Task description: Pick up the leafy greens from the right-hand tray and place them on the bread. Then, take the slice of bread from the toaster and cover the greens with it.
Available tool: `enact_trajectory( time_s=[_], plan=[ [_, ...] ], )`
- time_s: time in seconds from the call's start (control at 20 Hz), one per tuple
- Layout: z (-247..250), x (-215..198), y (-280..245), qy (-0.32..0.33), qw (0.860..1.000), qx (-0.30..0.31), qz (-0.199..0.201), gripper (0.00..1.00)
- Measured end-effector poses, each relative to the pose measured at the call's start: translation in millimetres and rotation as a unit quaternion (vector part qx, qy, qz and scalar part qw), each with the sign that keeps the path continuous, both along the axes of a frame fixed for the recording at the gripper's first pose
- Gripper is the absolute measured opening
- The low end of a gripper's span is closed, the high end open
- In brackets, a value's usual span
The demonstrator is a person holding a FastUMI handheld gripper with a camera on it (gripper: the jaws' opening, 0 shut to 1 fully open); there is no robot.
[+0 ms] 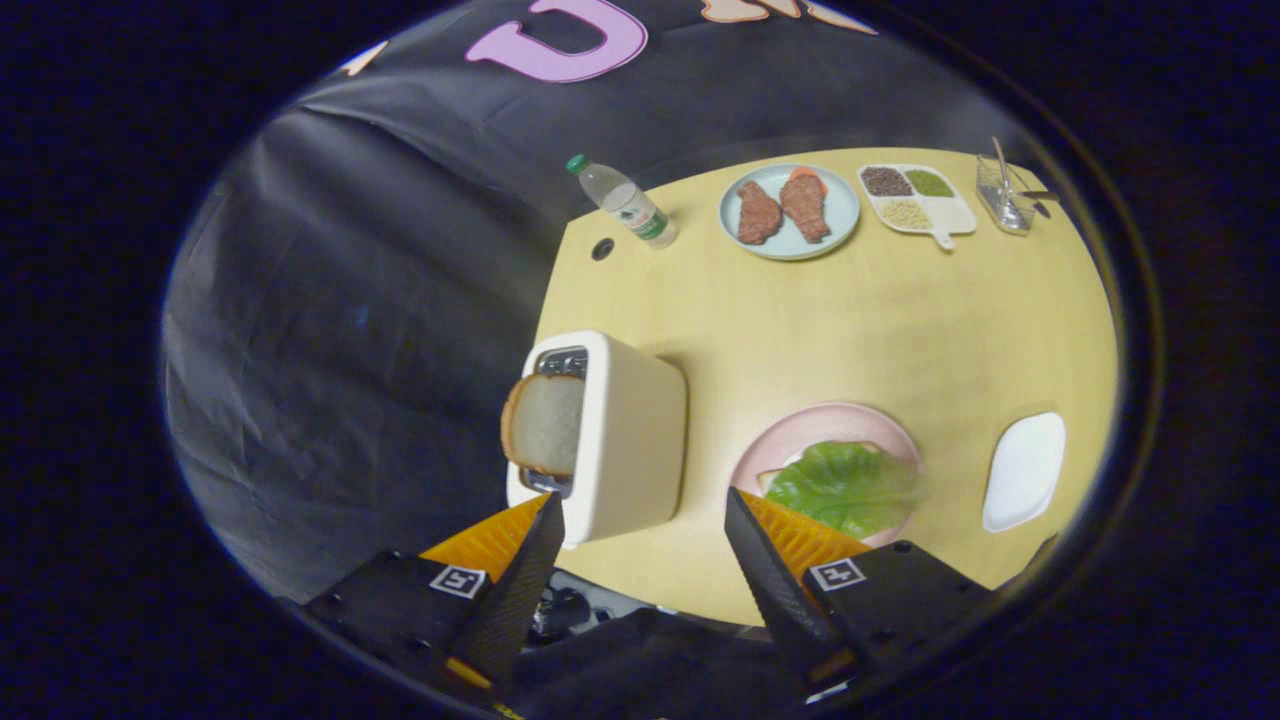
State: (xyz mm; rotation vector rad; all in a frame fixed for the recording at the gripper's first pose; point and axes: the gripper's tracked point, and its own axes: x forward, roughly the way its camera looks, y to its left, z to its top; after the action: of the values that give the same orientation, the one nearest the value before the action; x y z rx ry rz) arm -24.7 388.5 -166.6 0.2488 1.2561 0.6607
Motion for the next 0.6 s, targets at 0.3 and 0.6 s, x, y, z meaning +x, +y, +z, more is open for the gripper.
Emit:
enact_trajectory(
  time_s=[0.3, 0.6],
  plan=[
    [6.0, -16.1, 73.2, 0.012, 0.998, -0.003, 0.063, 1.0],
    [-20.5, -5.1, 120.8, -0.008, 0.995, -0.04, 0.089, 1.0]
  ],
)
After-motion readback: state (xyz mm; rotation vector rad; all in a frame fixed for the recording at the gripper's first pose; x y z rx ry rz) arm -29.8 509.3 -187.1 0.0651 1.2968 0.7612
